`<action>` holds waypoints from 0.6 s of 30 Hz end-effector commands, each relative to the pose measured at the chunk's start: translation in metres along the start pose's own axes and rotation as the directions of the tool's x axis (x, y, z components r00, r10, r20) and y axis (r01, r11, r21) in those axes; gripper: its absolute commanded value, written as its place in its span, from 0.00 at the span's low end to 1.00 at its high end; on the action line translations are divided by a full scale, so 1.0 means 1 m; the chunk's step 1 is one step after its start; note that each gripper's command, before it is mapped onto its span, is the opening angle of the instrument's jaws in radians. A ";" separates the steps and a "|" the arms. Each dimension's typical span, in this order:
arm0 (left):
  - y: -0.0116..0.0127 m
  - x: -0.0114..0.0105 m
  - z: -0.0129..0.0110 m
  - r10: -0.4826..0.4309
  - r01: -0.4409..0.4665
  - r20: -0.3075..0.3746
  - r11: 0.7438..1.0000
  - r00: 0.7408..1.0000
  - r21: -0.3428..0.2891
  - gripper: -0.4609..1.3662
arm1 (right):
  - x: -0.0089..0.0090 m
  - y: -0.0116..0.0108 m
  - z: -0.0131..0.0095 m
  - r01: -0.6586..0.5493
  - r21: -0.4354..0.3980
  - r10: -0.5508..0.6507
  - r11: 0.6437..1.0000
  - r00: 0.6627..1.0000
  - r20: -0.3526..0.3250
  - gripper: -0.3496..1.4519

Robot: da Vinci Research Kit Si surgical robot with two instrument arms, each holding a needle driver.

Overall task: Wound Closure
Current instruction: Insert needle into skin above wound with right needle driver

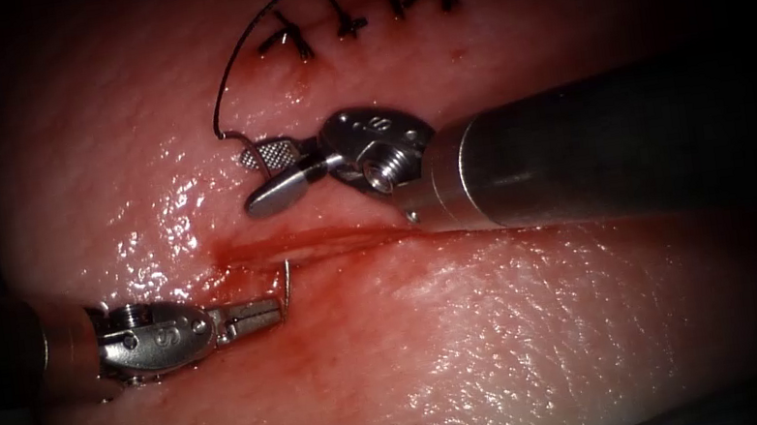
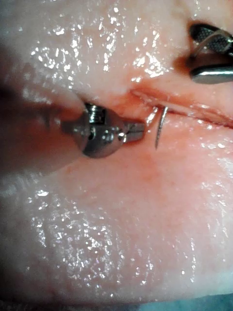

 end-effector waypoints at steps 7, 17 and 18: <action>0.0000 0.0000 0.0001 0.000 0.000 0.000 1.000 1.000 -0.007 0.06 | 0.0022 -0.0013 -0.0001 0.141 -0.015 -0.141 0.990 0.988 -0.061 0.92; 0.0000 0.0000 0.0001 0.000 0.000 0.000 1.000 1.000 -0.007 0.06 | 0.0027 -0.0014 0.0009 0.243 -0.034 -0.244 0.969 0.969 -0.037 0.90; 0.0000 0.0000 0.0001 0.000 0.000 0.000 1.000 1.000 -0.007 0.06 | 0.0027 -0.0014 0.0010 0.250 -0.033 -0.251 0.968 0.967 -0.031 0.88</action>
